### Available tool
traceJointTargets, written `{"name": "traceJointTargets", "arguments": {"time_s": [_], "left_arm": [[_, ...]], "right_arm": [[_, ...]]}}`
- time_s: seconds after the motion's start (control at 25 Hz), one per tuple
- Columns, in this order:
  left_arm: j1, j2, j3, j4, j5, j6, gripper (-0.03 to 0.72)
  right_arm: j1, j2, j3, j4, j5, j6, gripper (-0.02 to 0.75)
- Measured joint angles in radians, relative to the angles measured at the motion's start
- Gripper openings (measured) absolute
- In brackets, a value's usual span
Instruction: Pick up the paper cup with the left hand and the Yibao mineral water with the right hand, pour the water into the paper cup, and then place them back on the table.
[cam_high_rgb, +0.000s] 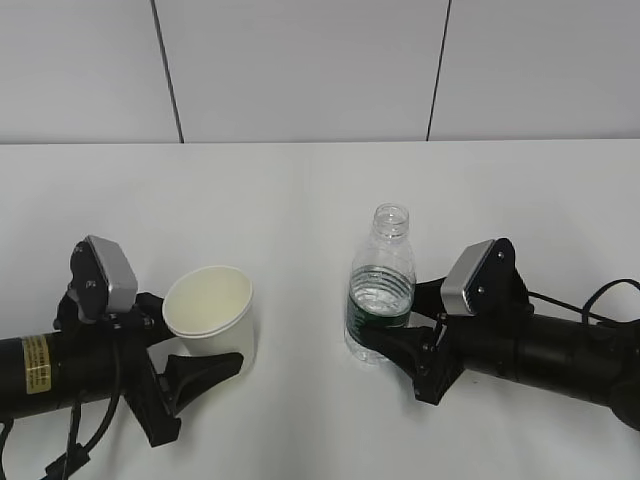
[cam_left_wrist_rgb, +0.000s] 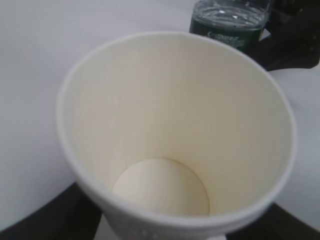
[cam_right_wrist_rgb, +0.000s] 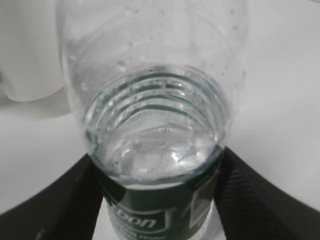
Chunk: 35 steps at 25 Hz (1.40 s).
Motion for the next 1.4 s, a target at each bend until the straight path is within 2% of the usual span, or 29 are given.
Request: {"name": "traceJointTargets", "arguments": {"time_s": [0.24, 0.6, 0.8, 1.2, 1.4], "left_arm": [[-0.008, 0.000, 0.000, 0.015, 0.000, 0.000, 0.450], [-0.090, 0.000, -0.065, 0.009, 0.030, -0.024, 0.447], [-0.092, 0.000, -0.074, 0.000, 0.052, -0.082, 0.445], [-0.095, 0.000, -0.075, 0.001, 0.053, -0.094, 0.446], [-0.149, 0.000, -0.121, 0.007, 0.080, -0.094, 0.446]], "right_arm": [[0.000, 0.002, 0.000, 0.005, 0.000, -0.005, 0.465], [0.000, 0.002, 0.000, 0.015, 0.000, -0.069, 0.427], [0.000, 0.002, 0.000, 0.065, -0.002, -0.135, 0.426], [0.000, 0.002, 0.000, 0.125, -0.010, -0.262, 0.426], [0.000, 0.002, -0.022, 0.138, 0.002, -0.288, 0.426]]}}
